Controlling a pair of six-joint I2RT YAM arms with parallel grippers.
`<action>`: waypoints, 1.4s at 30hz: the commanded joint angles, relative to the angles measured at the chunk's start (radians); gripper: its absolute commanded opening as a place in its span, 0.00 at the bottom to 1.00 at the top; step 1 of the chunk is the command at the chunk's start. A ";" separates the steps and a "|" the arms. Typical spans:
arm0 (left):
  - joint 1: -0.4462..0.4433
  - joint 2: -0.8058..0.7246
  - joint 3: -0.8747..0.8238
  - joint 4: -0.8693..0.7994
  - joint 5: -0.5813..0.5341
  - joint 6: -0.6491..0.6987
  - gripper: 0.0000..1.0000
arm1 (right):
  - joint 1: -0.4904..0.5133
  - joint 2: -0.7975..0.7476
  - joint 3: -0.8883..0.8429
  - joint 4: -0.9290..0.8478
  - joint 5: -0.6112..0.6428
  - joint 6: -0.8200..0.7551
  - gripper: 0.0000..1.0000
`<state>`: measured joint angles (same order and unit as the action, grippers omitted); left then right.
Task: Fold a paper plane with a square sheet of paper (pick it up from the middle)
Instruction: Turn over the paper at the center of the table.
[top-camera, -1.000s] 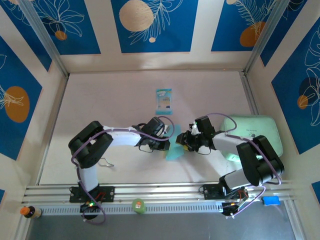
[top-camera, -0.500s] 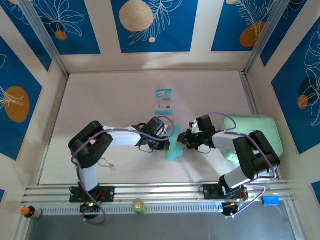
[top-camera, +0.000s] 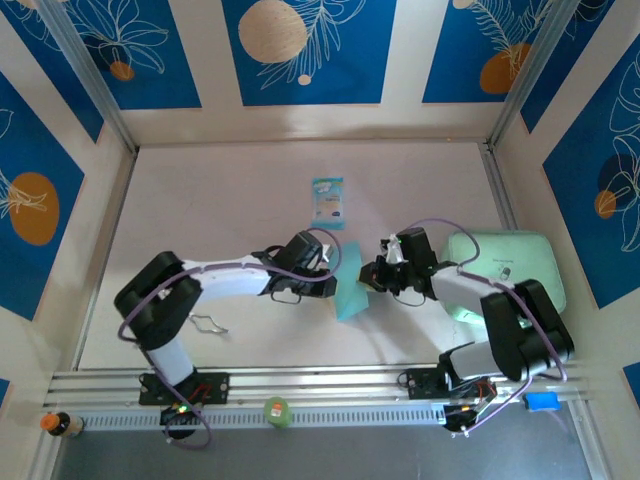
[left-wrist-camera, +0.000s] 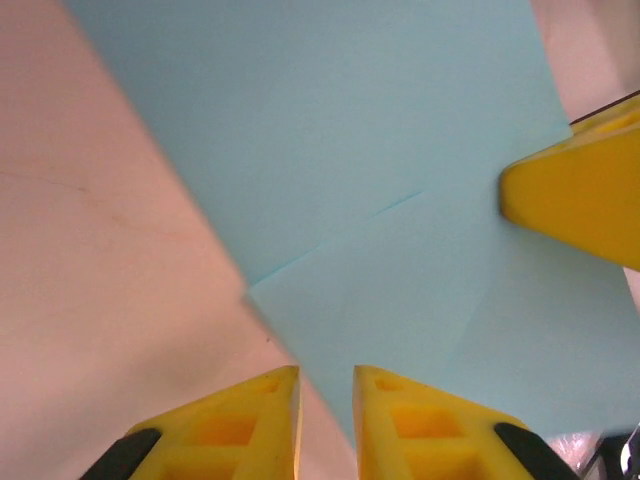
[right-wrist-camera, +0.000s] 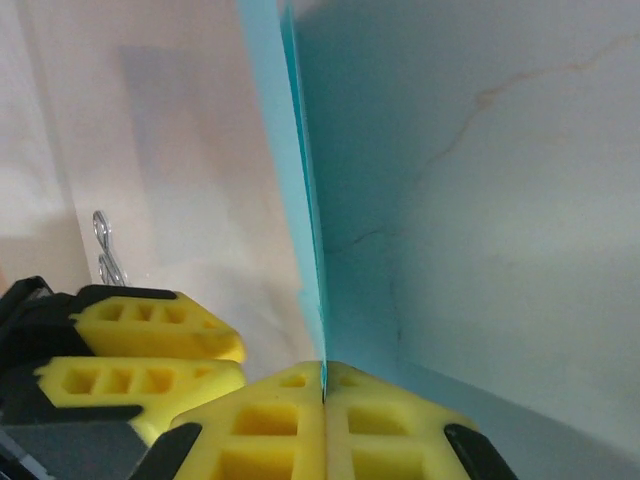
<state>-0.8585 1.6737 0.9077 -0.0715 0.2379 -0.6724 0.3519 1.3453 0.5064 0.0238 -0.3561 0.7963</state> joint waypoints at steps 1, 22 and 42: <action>0.007 -0.091 -0.031 -0.024 -0.117 0.023 0.22 | 0.026 -0.096 0.037 -0.135 0.099 -0.073 0.05; 0.027 -0.518 -0.291 0.058 -0.493 0.047 0.41 | 0.305 -0.278 0.264 -0.562 0.690 -0.250 0.04; 0.089 -0.696 -0.318 -0.168 -0.683 -0.019 1.00 | 0.563 0.048 0.501 -0.773 1.119 -0.370 0.02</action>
<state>-0.7864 1.0199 0.6086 -0.1818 -0.4000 -0.6426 0.8944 1.3518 0.9672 -0.6834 0.6636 0.4187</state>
